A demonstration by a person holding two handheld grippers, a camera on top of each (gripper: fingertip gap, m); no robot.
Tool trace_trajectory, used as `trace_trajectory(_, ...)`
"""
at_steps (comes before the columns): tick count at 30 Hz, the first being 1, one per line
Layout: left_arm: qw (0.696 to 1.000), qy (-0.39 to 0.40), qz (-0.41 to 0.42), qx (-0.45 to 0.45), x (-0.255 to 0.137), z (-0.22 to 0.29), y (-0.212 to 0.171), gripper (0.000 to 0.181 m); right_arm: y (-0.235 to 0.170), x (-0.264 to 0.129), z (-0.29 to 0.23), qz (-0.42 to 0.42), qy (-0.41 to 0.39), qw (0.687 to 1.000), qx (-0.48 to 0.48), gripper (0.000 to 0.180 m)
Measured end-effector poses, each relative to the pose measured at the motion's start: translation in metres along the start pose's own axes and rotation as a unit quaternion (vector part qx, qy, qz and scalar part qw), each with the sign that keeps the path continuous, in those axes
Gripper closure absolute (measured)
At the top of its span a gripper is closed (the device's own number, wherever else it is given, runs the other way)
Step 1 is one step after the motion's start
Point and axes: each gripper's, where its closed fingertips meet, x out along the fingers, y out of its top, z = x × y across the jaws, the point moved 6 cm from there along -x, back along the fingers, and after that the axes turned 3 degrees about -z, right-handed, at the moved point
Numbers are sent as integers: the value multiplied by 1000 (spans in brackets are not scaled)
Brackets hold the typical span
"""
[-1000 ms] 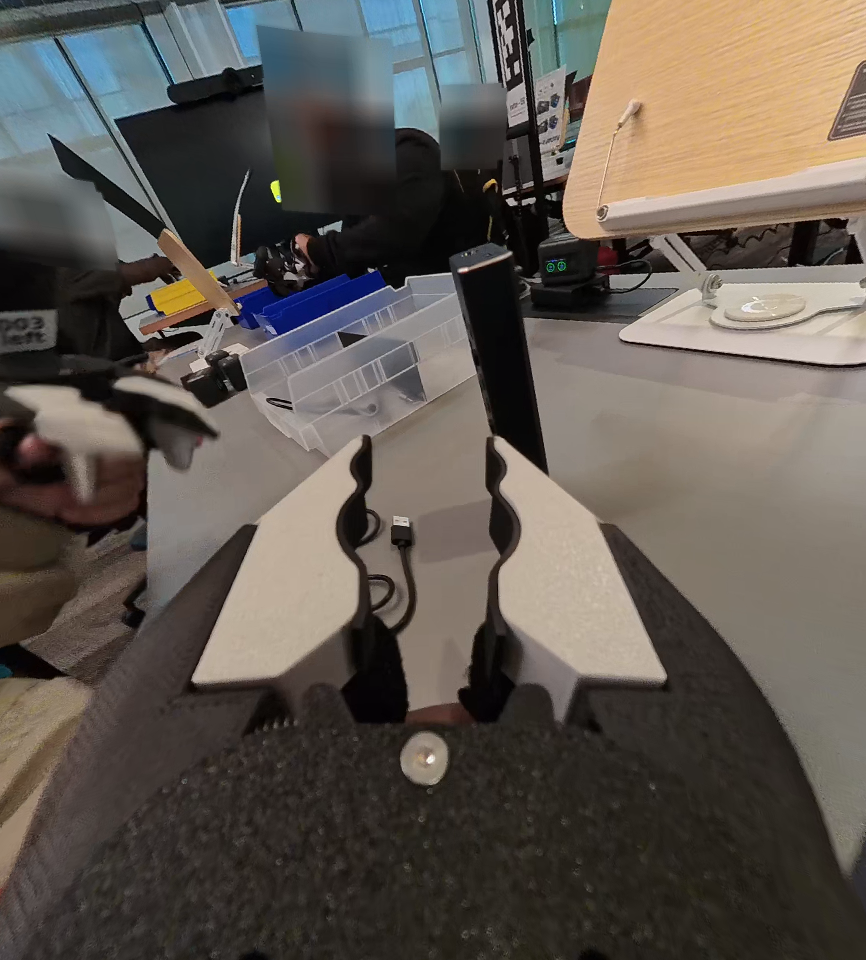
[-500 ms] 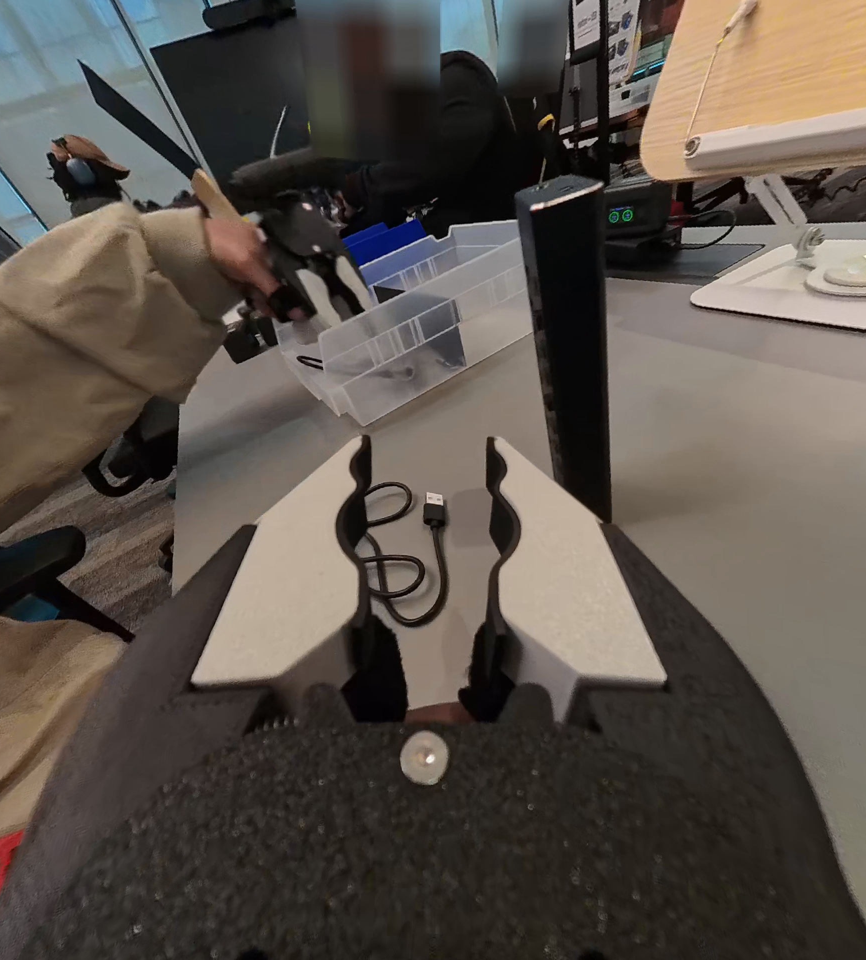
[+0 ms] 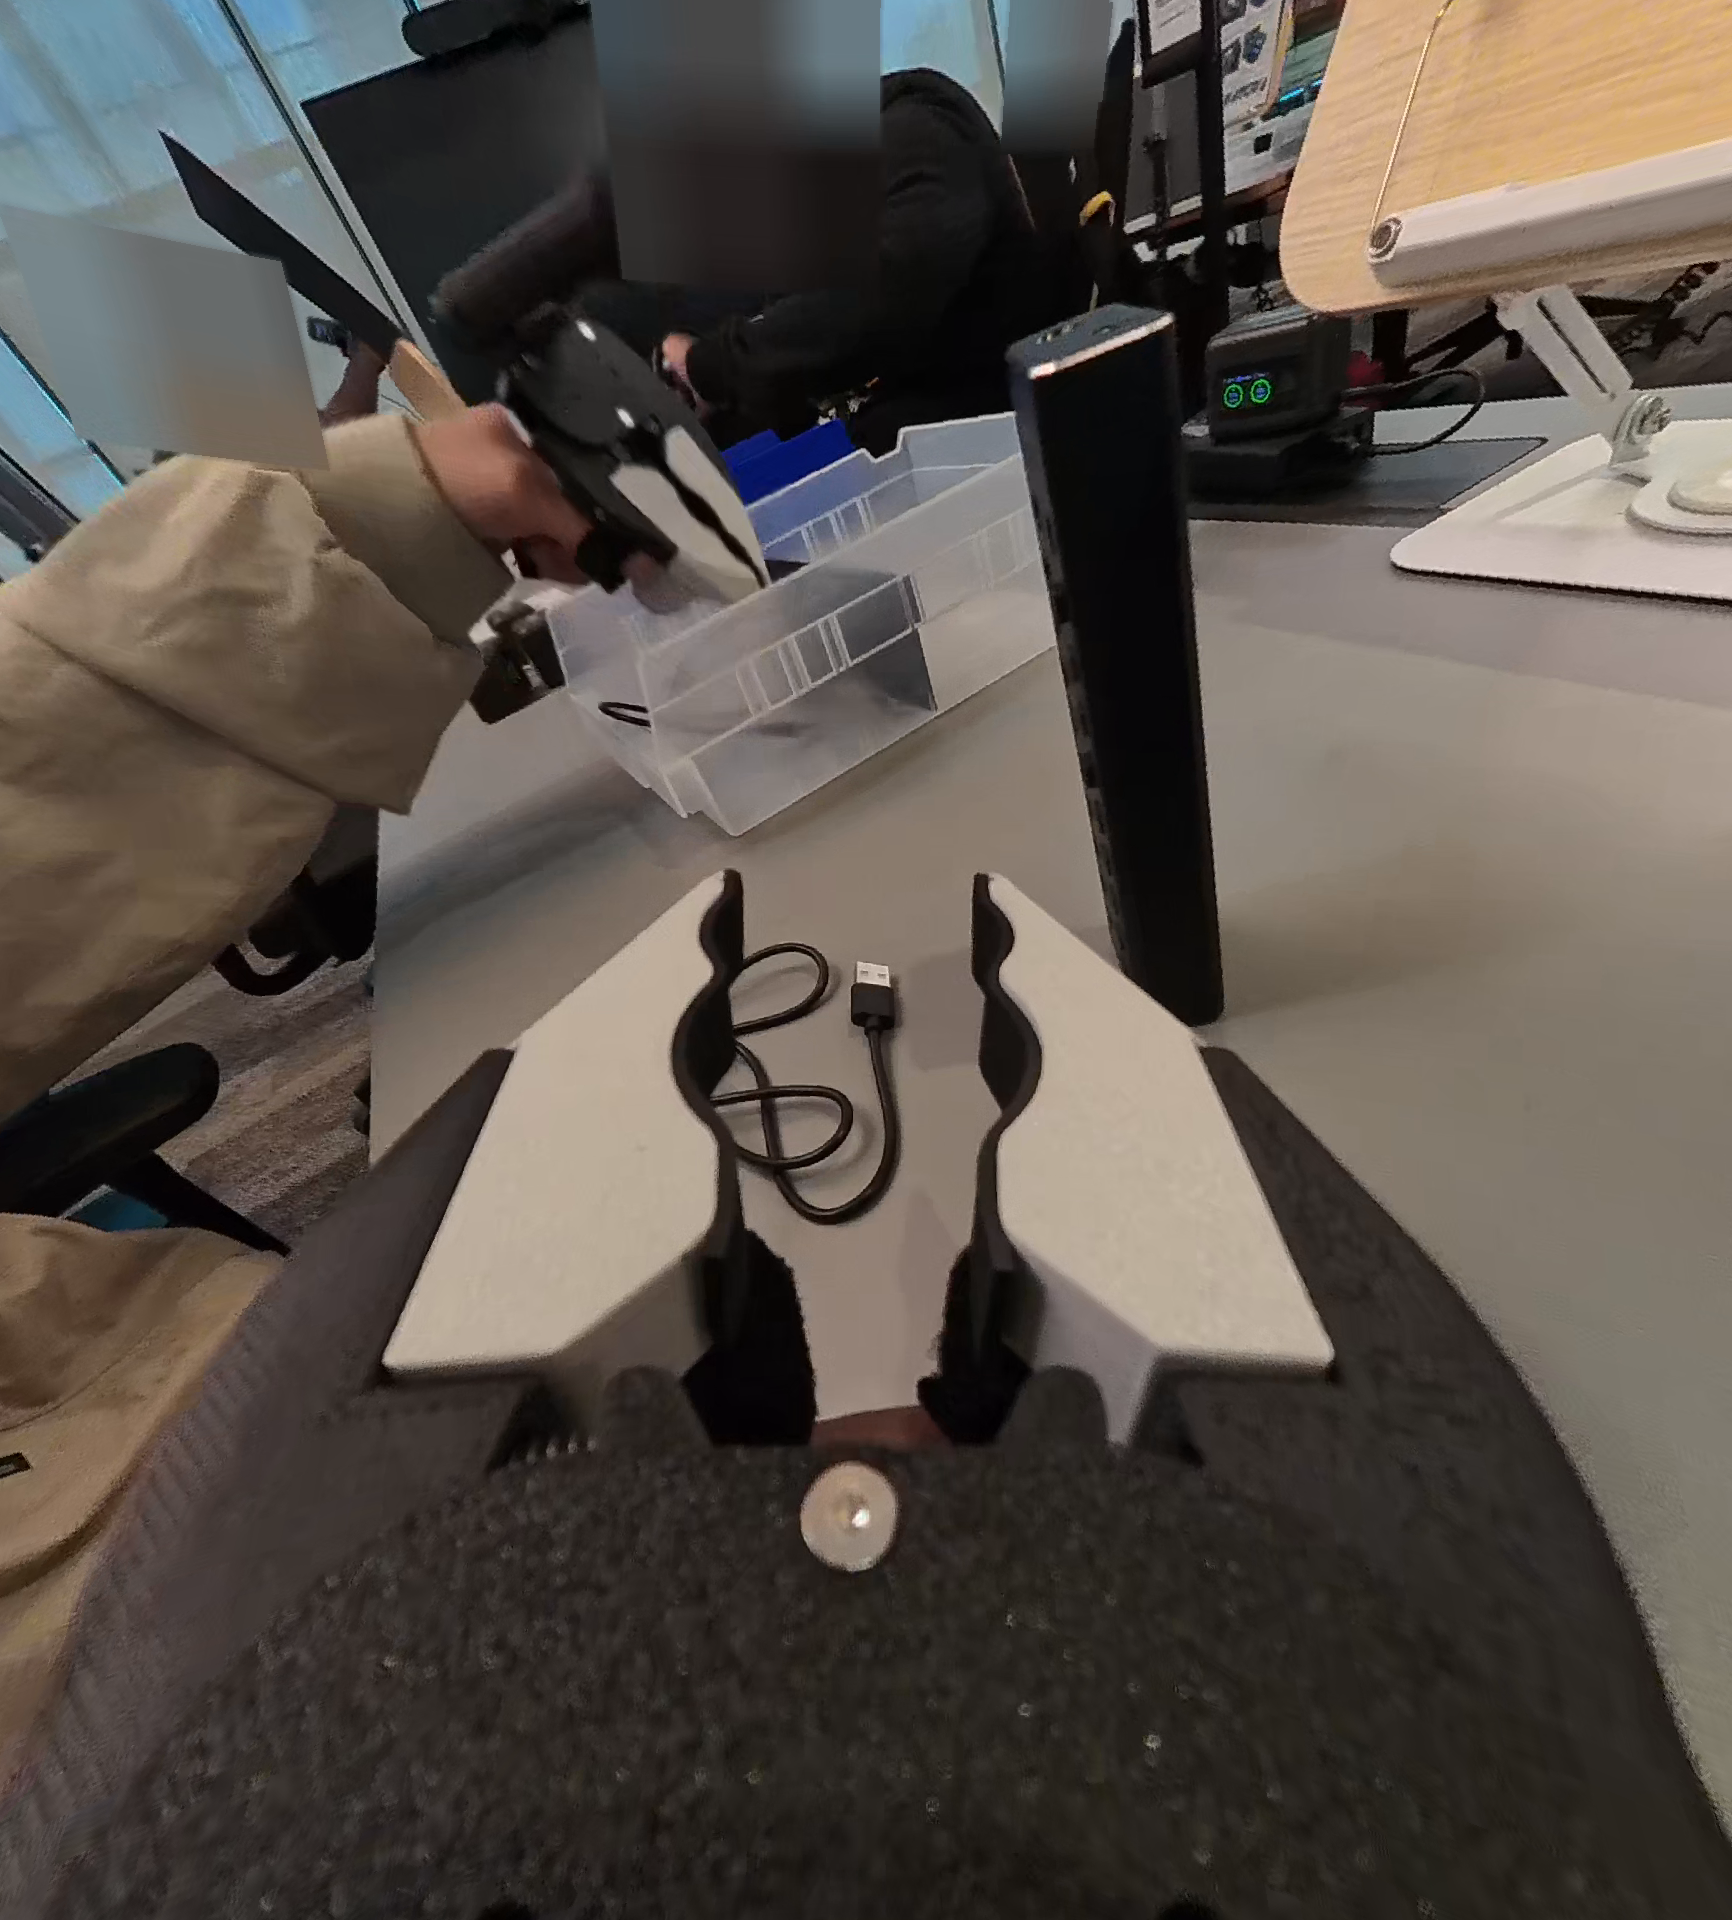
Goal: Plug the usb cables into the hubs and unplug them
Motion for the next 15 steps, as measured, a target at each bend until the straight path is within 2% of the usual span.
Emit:
trace_trajectory(1, 1000, 16, 24, -2, -16, -3, 5, 178, 0, 0, 0, 0, 0, 1000, 1, 136)
trace_trajectory(6, 982, 84, 171, -5, -120, 6, 32, 179, 1, 1, -3, 0, 2, 1000, -4, 136)
trace_trajectory(10, 942, 149, 301, -25, -215, 32, 56, 181, 1, 3, -9, 2, 9, 1000, -16, 136)
trace_trajectory(13, 920, 174, 350, -15, -274, 64, 71, 181, 0, 4, -14, -3, 10, 1000, -29, 136)
trace_trajectory(15, 915, 173, 364, -1, -299, 87, 82, 181, 0, 5, -18, -2, 14, 999, -35, 136)
